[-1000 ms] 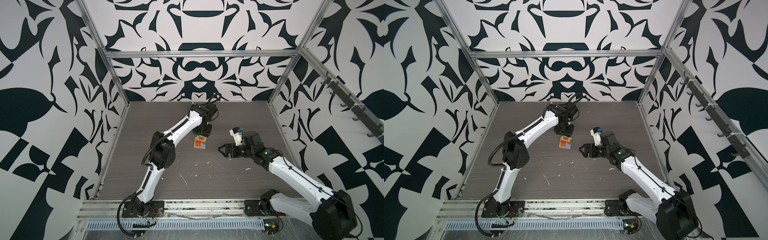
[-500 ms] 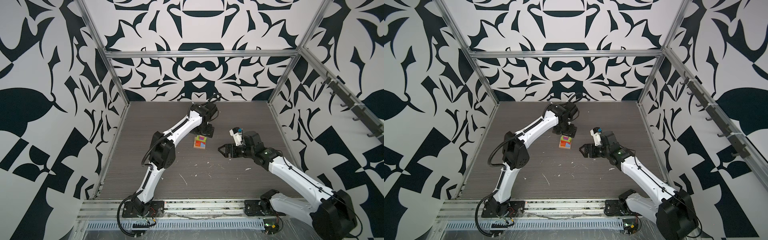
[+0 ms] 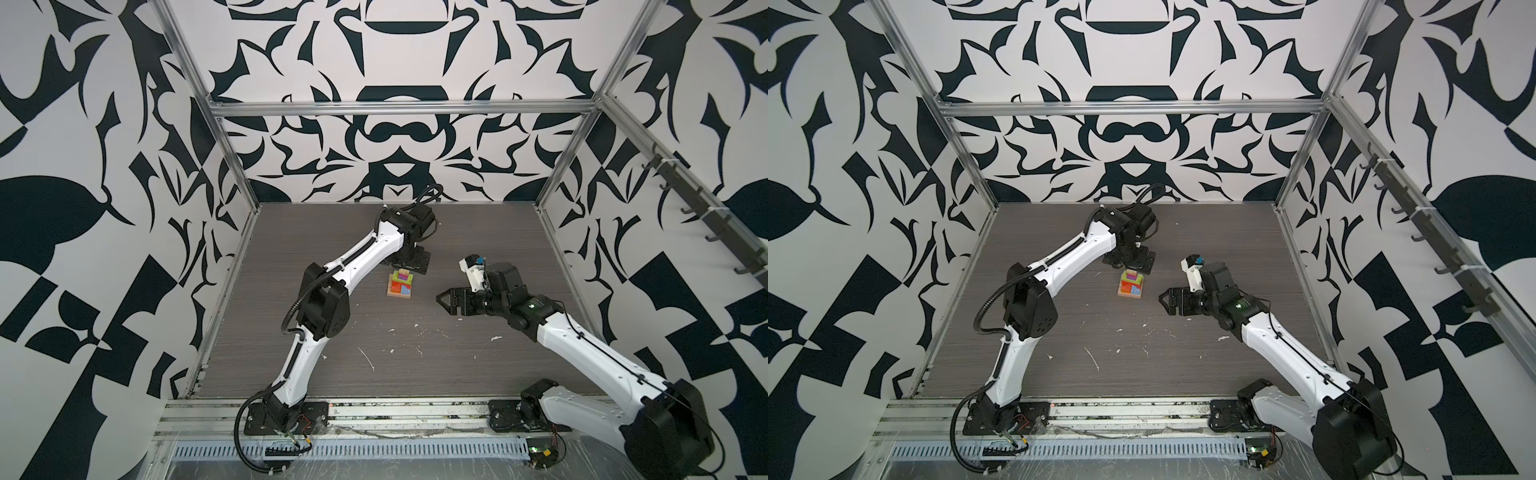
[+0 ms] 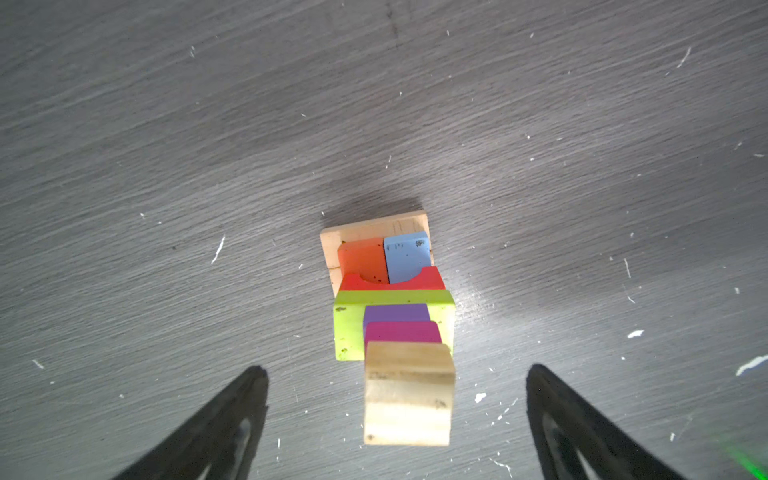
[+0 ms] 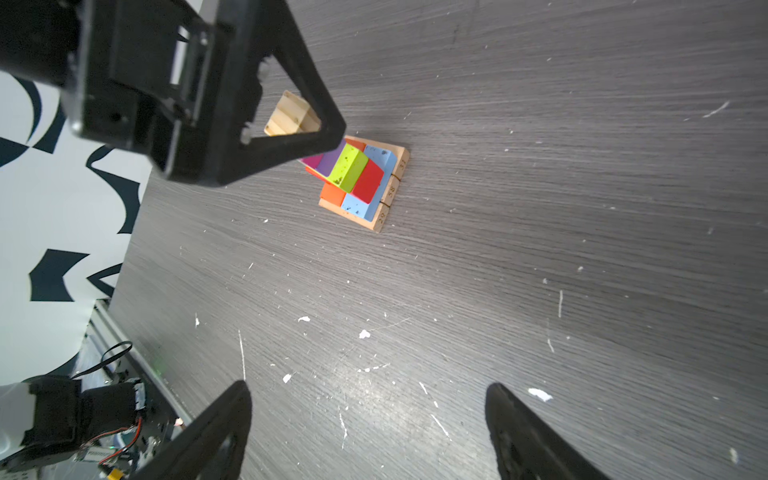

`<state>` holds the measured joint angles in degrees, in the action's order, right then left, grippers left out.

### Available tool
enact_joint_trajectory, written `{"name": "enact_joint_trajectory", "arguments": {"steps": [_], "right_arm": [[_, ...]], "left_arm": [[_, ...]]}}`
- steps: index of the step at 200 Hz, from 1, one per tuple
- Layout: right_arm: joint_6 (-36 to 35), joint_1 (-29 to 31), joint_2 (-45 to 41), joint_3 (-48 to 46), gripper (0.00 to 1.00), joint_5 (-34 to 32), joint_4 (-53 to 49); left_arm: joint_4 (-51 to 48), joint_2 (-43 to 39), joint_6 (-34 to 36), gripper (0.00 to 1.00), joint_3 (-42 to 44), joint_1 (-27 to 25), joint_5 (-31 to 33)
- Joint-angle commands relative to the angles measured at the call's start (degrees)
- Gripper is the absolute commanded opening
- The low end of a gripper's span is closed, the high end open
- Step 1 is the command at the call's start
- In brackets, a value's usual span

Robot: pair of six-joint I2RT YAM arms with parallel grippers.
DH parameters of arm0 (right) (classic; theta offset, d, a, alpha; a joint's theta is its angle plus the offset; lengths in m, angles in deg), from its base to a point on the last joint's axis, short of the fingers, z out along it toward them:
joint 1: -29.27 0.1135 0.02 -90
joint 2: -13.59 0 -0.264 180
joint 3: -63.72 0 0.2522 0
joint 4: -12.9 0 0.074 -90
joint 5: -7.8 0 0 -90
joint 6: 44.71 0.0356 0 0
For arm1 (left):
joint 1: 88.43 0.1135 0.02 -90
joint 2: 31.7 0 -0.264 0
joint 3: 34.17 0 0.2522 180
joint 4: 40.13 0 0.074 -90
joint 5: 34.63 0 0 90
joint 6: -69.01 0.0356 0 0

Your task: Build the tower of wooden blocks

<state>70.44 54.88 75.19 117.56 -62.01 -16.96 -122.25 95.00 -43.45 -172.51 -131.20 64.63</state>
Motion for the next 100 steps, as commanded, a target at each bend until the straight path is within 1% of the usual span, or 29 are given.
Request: {"name": "enact_joint_trajectory", "arguments": {"steps": [1,30,65,100], "right_arm": [[-1.23,0.19,-0.42,2.37,0.93,-3.04,0.57],[-2.33,0.23,-0.65,2.55,0.94,-5.55,1.41],[-4.1,0.23,-0.52,2.27,0.94,-8.89,3.46],[-7.52,0.23,0.24,2.84,0.95,-10.41,4.56]], "left_arm": [[0.8,-5.37,0.13,0.99,2.14,0.22,1.63],[4.19,-9.72,-0.05,1.0,5.72,0.22,2.13],[8.05,-15.74,0.46,0.99,10.52,0.87,5.16],[16.1,-24.21,0.31,1.0,19.86,2.89,7.36]]}}
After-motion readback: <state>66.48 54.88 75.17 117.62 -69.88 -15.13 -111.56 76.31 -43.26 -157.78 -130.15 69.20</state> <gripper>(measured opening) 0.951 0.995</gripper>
